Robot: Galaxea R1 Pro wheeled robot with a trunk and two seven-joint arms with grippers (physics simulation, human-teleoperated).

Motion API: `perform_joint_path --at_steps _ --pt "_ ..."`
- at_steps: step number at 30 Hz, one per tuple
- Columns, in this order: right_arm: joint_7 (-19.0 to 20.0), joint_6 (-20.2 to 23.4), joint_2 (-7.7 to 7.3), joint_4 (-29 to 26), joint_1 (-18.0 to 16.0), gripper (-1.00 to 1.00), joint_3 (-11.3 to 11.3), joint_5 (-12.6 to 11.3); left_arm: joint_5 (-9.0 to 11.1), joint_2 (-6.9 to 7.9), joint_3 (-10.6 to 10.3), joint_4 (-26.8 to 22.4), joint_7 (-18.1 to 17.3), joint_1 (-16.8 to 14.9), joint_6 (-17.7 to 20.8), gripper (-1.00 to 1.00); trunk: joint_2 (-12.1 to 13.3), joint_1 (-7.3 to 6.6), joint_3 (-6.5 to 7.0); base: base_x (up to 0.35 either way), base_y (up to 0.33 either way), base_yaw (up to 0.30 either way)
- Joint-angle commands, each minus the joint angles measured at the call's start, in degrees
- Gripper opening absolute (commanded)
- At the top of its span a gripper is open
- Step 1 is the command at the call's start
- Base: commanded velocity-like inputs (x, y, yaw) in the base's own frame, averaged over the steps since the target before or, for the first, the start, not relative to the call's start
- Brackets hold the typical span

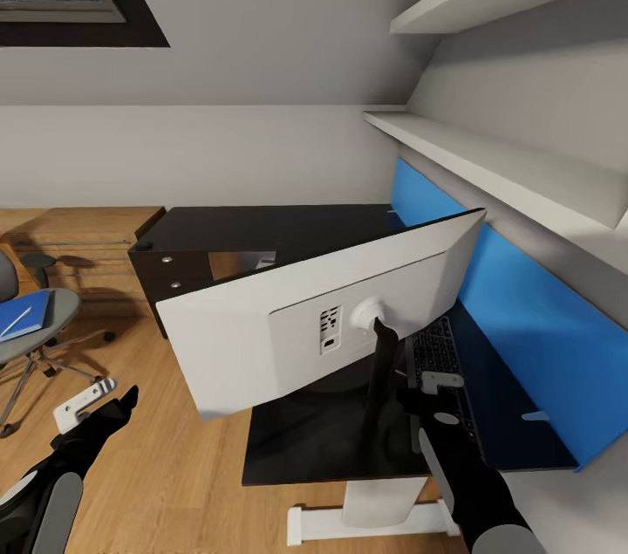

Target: In the bedroom, organize the workspace by keeping the computer under the desk, ensuring the monitor is on the desk, placing the keyboard on the desk next to the monitor, placing the mouse on the desk next to the keyboard, moving the folder from the swivel chair onto the desk next to the mouse, stacking the notebook on top of the folder with the pen on top of the notebook, and positioning the swivel chair next to the desk.

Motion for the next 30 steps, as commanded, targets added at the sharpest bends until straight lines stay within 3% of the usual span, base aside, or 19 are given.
perform_joint_path --at_steps 1,22,30 --pt "0.0 0.4 0.05 -0.1 0.0 1.0 -0.1 0.2 0.6 0.02 0.0 -0.1 0.4 0.0 0.3 1.0 -0.1 0.01 -0.08 0.0 0.0 0.025" --pt "0.0 0.2 -0.12 -0.1 0.0 1.0 -0.5 0.3 0.7 -0.01 -0.1 -0.6 0.4 0.0 0.3 1.0 -0.1 0.01 -0.08 0.002 0.0 0.004" --pt "0.0 0.2 -0.27 0.0 0.0 1.0 -0.5 0.4 0.7 -0.04 -0.2 -0.6 0.3 0.0 0.3 1.0 -0.1 0.01 -0.08 0.119 0.0 0.0"
